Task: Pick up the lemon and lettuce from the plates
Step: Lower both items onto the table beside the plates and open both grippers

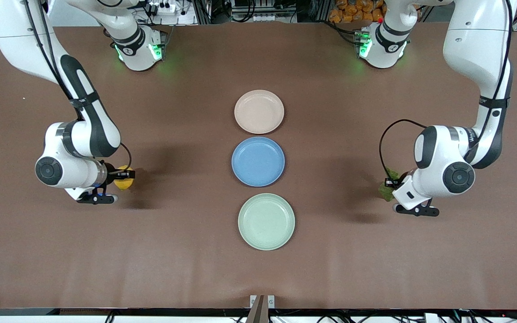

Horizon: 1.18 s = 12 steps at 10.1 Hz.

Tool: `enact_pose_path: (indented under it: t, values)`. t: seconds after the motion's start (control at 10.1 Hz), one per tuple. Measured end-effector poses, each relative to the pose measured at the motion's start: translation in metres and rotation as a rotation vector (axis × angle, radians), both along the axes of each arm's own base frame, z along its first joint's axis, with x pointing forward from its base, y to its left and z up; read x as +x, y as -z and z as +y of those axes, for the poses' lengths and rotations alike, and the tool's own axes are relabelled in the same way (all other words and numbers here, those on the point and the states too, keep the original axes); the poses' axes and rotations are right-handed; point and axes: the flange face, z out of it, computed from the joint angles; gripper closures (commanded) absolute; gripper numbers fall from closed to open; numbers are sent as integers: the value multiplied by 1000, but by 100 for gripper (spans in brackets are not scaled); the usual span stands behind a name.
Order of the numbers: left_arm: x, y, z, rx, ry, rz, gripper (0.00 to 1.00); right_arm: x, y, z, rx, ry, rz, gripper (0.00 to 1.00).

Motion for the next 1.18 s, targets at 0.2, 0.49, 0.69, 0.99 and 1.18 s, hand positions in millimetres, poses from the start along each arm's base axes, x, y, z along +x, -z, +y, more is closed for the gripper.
enact_pose_path:
  t: [0.2,0.49,0.69,0.99,1.18]
  values:
    - [-1,0,0,-1,0,-8,0,2,-3,4,3,-5,-7,0]
    - [8,-30,-1,-10,0,-67,0,17,-45,12,7,-19,19,0]
    - [22,-83,-3,-19,0,-126,0,36,-116,12,7,-24,43,0]
    - [31,-195,0,-5,2,-158,0,46,-214,9,5,-26,-6,0]
    - [18,-252,3,-8,0,-186,0,37,-266,8,4,-27,-59,0]
